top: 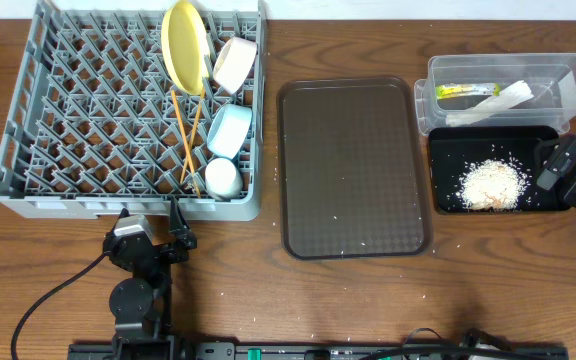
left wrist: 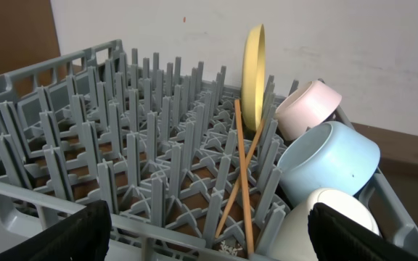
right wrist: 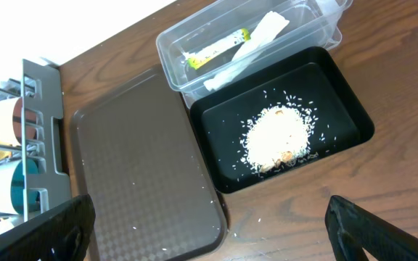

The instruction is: Sort waste into correct bins and load items into the dishwasher

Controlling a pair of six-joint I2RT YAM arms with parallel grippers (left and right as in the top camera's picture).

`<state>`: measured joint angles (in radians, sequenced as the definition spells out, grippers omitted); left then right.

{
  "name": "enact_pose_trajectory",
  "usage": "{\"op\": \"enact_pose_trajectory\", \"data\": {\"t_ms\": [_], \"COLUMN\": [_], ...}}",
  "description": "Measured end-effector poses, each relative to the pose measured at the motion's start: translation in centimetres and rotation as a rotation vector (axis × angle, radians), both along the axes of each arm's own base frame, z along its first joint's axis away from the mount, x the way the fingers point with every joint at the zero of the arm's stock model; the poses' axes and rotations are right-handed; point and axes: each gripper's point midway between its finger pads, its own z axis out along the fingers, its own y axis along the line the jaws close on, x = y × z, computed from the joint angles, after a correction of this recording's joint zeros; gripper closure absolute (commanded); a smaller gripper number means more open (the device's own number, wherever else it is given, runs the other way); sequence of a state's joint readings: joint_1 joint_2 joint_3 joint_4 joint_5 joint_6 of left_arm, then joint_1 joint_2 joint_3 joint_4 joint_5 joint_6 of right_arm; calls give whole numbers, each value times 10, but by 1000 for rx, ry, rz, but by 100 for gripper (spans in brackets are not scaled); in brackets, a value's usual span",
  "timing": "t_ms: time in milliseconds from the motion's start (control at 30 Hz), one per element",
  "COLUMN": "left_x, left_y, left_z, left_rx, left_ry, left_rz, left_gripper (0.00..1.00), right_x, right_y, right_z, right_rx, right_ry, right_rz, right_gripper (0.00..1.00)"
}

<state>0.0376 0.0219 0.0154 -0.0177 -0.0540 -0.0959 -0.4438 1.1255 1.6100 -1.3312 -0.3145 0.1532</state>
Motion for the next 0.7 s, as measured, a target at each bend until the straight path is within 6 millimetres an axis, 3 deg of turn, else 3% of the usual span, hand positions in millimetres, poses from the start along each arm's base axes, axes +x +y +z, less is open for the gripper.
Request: {"op": "enact_pose_trajectory", "data": {"t_ms": [567, 700], "left_x": [0, 0], "left_y": [0, 0], "left_z": [0, 0], "left_rx": [0, 0], "left_ry": [0, 1], "left_rz": [0, 0], "left_gripper": [12, 12], "right_x": [1, 20], "right_y": [-10, 8], "right_z": [0, 13], "right_rx": [-77, -218], "right_ry": [8, -124], "right_rz": [-32, 73], "right_gripper": [1, 1]}}
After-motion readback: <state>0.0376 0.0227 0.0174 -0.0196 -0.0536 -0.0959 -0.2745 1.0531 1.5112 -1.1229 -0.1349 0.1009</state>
